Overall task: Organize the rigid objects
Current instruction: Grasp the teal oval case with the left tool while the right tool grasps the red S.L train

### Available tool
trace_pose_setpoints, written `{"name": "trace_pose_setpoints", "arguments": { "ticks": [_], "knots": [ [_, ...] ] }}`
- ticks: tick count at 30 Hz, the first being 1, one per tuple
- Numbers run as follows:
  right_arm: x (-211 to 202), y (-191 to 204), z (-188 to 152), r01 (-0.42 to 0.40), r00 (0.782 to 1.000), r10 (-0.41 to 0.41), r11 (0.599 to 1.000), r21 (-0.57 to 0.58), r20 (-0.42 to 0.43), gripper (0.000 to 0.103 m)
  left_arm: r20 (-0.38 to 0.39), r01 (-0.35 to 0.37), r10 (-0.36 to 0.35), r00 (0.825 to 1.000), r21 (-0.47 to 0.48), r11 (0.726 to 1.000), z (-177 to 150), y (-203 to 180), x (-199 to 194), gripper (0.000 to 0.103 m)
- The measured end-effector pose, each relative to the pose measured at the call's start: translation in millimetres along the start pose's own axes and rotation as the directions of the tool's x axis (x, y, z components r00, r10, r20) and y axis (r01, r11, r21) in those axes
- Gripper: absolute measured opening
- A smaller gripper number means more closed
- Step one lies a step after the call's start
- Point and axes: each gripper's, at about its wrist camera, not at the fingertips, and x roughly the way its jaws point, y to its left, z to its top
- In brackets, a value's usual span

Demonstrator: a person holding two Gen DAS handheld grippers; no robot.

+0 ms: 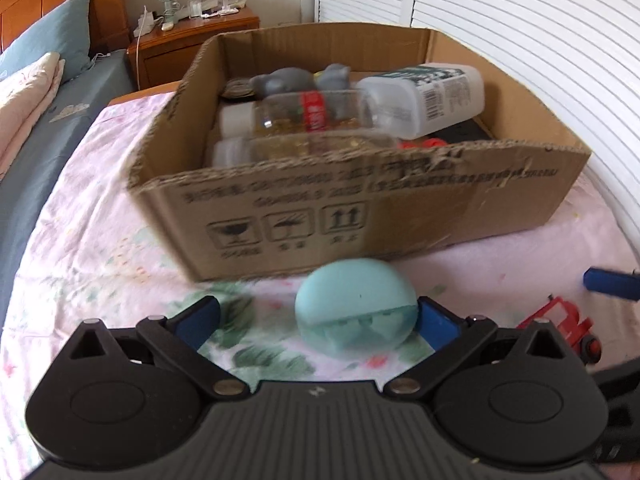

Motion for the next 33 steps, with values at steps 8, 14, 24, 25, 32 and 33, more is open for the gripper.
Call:
{"name": "trace_pose_setpoints", "arguments": {
  "ticks": [8, 14, 24, 25, 32, 33],
  "knots": [
    [0.3, 0.9, 0.3, 0.008, 1.000, -0.008, 1.000, 0.008, -0.006, 0.103, 0.016, 0.006, -0.006, 1.000, -0.001, 1.000, -14.2, 24.0, -8.6, 0.102],
    [0.1, 1.7, 0.5, 0.011, 1.000, -0.011, 1.000, 0.011, -0.007, 0.103, 0.038, 0.027, -0.028, 0.999, 0.029, 0.999, -16.6, 25.5, -9.1, 0.103],
    [-0.4, 0.9, -0.5, 0.005, 1.000, -0.005, 1.000, 0.005, 0.003, 0.103, 0.054, 0.094, -0.101, 0.993, 0.111, 0.989, -11.3, 15.8, -2.7, 0.101],
    [-0.4, 0.9, -0.7, 0.004, 1.000, -0.004, 1.000, 0.004, 0.004, 0.103, 0.056, 0.101, -0.108, 0.993, 0.113, 0.988, -10.3, 15.3, -2.0, 0.100],
    [-0.7, 0.8, -2.0, 0.000, 1.000, 0.000, 1.000, -0.002, 0.010, 0.103, 0.075, 0.123, -0.135, 0.988, 0.145, 0.982, -11.5, 14.5, -2.4, 0.095],
    [-1.0, 0.7, -2.1, 0.000, 1.000, 0.000, 1.000, -0.001, 0.010, 0.103, 0.077, 0.127, -0.139, 0.987, 0.151, 0.980, -11.4, 14.7, -2.6, 0.094]
  ]
}}
